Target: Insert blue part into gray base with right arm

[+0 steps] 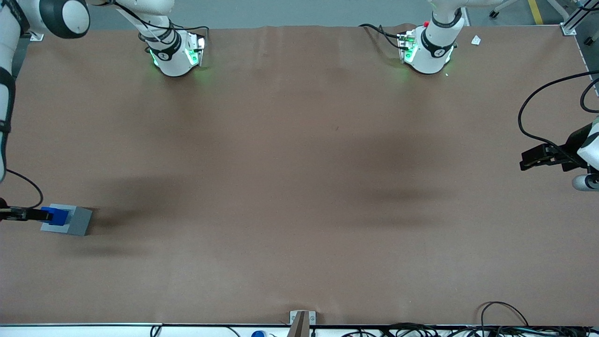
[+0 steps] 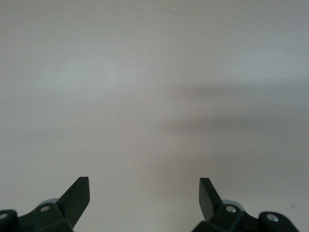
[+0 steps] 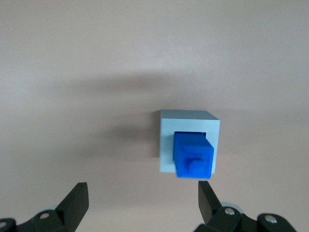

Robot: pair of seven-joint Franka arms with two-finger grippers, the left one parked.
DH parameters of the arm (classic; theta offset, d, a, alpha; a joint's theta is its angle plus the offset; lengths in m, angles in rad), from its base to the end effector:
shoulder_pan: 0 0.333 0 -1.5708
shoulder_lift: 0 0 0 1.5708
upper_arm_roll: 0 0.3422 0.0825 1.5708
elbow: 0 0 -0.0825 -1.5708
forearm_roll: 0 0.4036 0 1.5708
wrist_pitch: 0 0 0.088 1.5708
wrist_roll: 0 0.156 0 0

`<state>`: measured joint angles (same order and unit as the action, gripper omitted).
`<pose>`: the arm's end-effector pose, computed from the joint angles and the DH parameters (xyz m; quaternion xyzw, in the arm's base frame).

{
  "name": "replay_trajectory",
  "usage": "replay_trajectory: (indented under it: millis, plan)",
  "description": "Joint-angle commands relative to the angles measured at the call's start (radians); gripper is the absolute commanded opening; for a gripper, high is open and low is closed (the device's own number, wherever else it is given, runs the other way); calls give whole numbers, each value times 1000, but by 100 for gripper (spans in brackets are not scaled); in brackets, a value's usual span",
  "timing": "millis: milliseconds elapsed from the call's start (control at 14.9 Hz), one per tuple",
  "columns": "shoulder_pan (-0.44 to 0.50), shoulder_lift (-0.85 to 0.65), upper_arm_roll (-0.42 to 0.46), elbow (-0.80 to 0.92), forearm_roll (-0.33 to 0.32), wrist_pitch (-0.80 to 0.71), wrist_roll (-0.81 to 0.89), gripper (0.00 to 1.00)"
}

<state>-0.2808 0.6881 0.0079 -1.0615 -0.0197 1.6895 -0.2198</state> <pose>0.7416 -0.2123 0.3934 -0.9992 0.0259 0.0309 0.0003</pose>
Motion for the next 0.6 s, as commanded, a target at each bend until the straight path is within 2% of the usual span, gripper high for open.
replay_trajectory:
  millis: [0, 134, 268, 469, 536]
  plan:
    - [67, -139, -5, -48, -32, -92, 52, 100]
    - [112, -209, -2, -49, -58, -172, 103, 100]
    - [147, -293, 0, -51, -57, -269, 116, 100]
    - [166, -465, 4, -176, -26, -318, 149, 100]
    - [166, -540, 3, -252, 9, -307, 152, 100]
